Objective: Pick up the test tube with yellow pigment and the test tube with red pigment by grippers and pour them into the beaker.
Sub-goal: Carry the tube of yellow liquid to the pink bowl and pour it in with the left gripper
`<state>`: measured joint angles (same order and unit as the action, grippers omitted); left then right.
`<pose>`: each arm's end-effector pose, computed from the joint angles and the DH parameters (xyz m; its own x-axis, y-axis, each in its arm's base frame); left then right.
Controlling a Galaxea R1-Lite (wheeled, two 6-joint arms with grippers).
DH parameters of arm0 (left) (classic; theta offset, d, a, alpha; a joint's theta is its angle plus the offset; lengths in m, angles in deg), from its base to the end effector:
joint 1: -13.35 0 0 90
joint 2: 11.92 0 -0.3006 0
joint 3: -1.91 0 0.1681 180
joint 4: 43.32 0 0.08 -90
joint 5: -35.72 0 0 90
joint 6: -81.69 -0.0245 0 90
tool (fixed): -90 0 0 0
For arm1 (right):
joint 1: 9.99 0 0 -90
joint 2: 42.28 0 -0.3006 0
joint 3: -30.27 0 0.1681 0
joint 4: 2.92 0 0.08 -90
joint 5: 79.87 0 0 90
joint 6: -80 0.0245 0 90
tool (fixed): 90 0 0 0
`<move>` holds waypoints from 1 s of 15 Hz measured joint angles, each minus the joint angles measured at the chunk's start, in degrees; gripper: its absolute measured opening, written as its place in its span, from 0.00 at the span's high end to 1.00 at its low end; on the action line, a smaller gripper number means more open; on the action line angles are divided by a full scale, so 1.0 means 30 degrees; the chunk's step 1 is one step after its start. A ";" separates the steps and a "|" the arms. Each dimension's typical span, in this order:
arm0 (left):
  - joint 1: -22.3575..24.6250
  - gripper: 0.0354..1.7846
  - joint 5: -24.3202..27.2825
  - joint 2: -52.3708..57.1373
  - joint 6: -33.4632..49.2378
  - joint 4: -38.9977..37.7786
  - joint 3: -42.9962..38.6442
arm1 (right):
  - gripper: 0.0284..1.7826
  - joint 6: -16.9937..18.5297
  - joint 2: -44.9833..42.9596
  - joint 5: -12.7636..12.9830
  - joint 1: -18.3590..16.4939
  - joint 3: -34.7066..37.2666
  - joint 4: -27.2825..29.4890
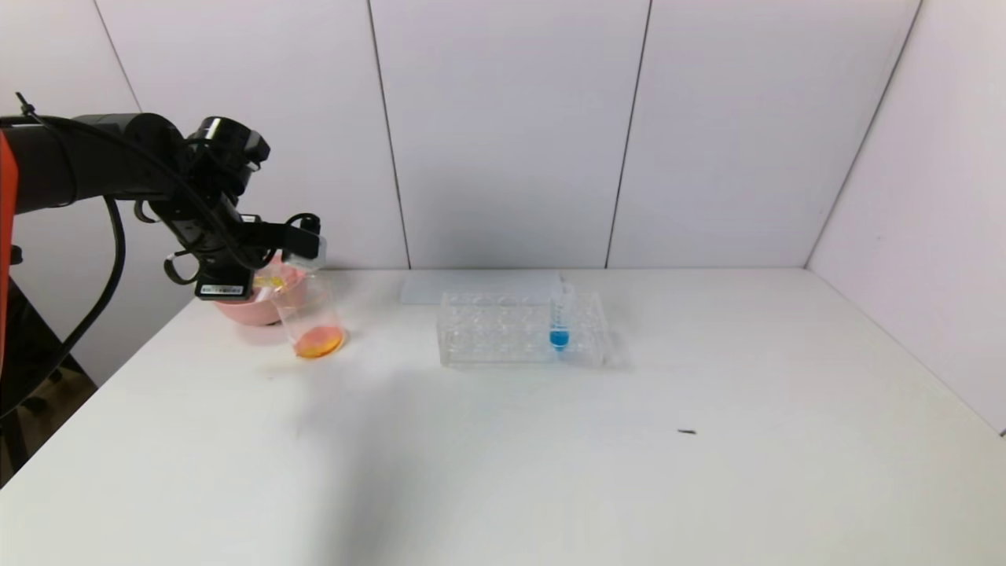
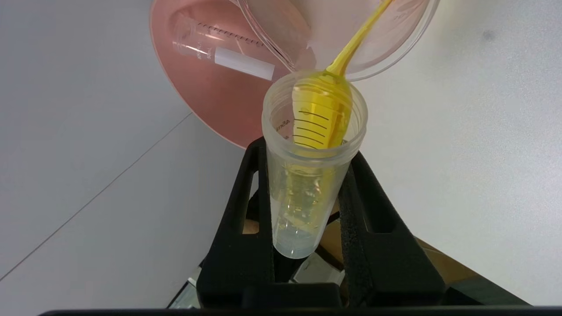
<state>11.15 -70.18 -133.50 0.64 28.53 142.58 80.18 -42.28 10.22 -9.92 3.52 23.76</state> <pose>0.3789 -0.0078 0.2286 0.5921 0.2514 -0.7656 0.7658 0.1203 0.6317 -0.0460 -0.0001 0.0758 1.0000 -0.0003 0.0012 0.0003 1.0000 0.0031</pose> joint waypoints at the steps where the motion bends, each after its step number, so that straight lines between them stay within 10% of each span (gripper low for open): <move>1: -0.0028 0.77 -0.0073 -0.0012 0.0008 0.0000 0.0000 | 0.05 0.0000 0.0000 0.0000 0.0000 0.0000 0.0000; 15: -0.0349 0.77 -0.1849 -0.0240 -0.0138 0.0008 0.0000 | 0.05 0.0000 0.0000 0.0000 0.0000 -0.0008 0.0000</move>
<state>10.10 -75.73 -134.21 0.22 28.55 142.58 80.18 -42.28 10.22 -9.92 3.50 23.76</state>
